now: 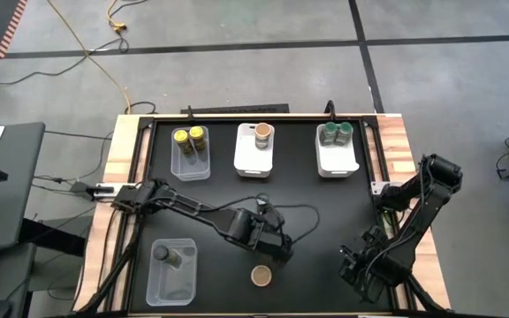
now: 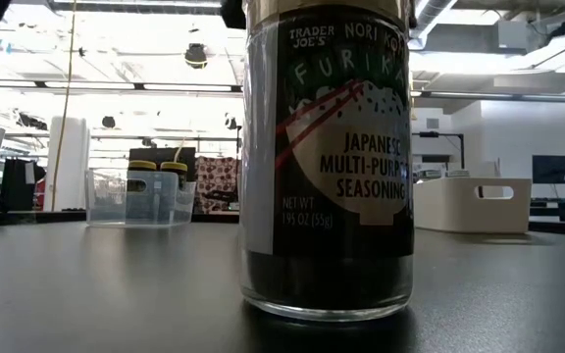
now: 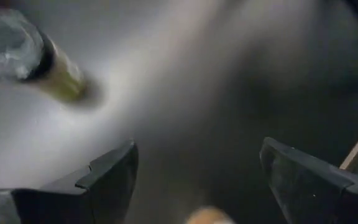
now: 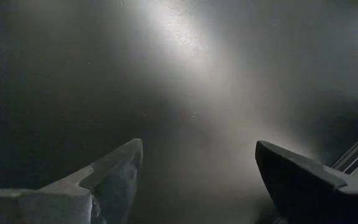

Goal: Sort spices by type
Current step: Put the gold spice bottle into the left white bin

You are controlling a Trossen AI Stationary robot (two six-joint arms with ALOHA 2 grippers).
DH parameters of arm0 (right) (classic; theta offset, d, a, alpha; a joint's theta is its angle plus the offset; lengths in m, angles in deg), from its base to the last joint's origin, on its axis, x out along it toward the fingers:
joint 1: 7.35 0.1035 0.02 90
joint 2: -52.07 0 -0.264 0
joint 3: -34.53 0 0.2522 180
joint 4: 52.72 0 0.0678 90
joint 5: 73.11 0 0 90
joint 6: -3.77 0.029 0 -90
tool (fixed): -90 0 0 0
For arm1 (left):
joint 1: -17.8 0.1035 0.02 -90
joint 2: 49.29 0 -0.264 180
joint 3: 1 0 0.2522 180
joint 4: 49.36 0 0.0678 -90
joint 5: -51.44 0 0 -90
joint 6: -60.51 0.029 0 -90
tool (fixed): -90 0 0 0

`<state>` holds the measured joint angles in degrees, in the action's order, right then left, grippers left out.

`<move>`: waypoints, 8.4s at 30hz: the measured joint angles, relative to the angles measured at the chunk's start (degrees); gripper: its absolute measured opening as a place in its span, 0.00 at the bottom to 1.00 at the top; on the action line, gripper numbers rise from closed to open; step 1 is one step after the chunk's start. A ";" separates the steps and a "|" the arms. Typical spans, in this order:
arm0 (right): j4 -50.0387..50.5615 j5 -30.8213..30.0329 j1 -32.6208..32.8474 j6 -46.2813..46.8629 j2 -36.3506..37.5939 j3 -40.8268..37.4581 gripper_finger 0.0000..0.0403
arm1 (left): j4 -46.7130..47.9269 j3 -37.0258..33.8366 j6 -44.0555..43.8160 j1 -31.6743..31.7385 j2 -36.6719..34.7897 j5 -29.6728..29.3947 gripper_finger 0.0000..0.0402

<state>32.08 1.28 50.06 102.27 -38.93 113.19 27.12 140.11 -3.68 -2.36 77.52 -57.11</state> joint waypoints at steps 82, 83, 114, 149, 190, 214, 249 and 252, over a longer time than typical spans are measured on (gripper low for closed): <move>-4.00 -1.16 -0.07 0.07 -0.07 -0.04 0.85 | -0.33 -0.09 -3.74 -8.81 8.44 18.27 0.95; -3.98 -1.19 -0.07 0.08 -0.07 -0.04 0.85 | -0.33 -0.09 -4.01 -8.81 8.44 18.27 0.94; -4.31 -3.88 -0.46 1.43 -0.07 0.02 0.85 | 13.94 2.74 8.40 -4.30 2.29 20.42 0.69; -3.30 -5.15 -25.87 3.66 -0.06 0.02 0.85 | 21.36 1.62 82.65 44.29 -3.49 19.60 0.70; -4.00 -4.95 -29.07 5.98 -0.07 0.00 0.85 | 13.55 0.52 82.86 51.59 5.27 22.16 0.70; -3.54 -4.97 -29.07 5.88 -0.07 -0.04 0.85 | 11.52 0.63 80.64 52.36 7.28 19.39 0.70; -4.26 -5.03 -28.94 6.05 -0.07 -0.04 0.85 | 9.84 0.90 82.13 52.36 7.30 14.27 0.83; -4.26 -5.03 -28.94 6.05 -0.07 -0.04 0.85 | 9.88 0.92 81.80 52.36 7.30 14.35 0.84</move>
<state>27.82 -3.75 21.12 108.33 -38.99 113.15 37.00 141.03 78.12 50.00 84.82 -42.76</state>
